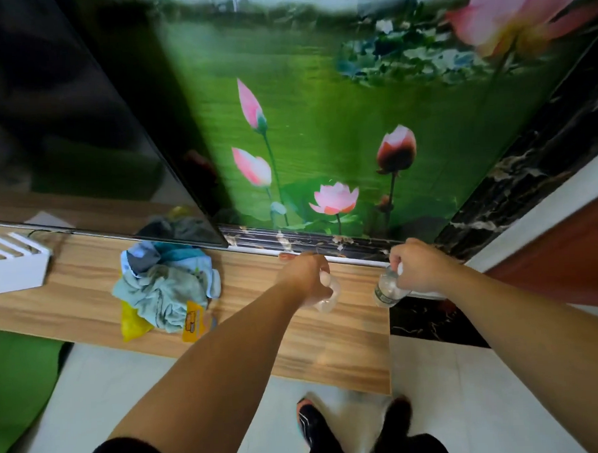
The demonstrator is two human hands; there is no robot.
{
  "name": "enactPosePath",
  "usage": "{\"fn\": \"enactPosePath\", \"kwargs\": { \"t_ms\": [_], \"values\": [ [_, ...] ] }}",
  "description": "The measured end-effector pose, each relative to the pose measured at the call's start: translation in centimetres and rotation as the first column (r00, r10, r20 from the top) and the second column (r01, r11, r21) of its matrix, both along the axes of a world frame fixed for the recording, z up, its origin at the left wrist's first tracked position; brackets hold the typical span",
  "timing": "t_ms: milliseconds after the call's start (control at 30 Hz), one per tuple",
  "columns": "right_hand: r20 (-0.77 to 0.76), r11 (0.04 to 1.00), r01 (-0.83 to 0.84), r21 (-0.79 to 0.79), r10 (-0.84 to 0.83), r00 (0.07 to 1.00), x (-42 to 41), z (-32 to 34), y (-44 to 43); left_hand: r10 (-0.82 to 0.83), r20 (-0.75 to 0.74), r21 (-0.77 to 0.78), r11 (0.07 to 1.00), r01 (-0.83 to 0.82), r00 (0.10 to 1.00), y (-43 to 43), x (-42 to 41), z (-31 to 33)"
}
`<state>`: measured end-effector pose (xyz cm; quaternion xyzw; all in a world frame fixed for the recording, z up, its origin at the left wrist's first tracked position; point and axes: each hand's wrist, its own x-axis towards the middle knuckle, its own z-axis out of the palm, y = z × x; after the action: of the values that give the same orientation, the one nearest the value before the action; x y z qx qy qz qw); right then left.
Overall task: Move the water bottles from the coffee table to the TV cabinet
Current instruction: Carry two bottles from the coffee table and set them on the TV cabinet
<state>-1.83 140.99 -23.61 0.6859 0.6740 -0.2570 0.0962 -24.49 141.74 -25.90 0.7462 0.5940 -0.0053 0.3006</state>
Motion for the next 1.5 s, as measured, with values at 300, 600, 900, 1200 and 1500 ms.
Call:
{"fn": "enactPosePath", "kwargs": {
  "t_ms": [300, 600, 900, 1200, 1500],
  "values": [
    [-0.096, 0.99, -0.105, -0.094, 0.096, 0.991, -0.7, -5.6, 4.9, 0.18, 0.002, -0.06, 0.982, -0.179, 0.984, 2.3, -0.4, -4.7],
    [-0.124, 0.985, -0.115, -0.128, 0.099, 0.987, 1.0, -14.3, 7.0, 0.287, -0.002, -0.146, 0.947, -0.285, 0.958, 4.1, 1.9, -10.4],
    [-0.121, 0.984, -0.104, -0.142, 0.087, 0.989, 2.0, -20.4, 10.2, 0.36, 0.032, -0.146, 0.925, -0.352, 0.932, 6.4, 3.8, -15.8],
    [-0.149, 0.997, -0.029, 0.071, 0.039, 0.988, 2.2, -24.8, 11.2, 0.408, 0.107, -0.077, 0.913, -0.401, 0.907, 8.7, 4.6, -22.8],
    [-0.123, 0.998, -0.013, 0.06, 0.021, 0.992, 1.8, -26.6, 11.1, 0.398, 0.144, -0.011, 0.916, -0.401, 0.906, 10.3, 5.5, -25.4]
  ]
}}
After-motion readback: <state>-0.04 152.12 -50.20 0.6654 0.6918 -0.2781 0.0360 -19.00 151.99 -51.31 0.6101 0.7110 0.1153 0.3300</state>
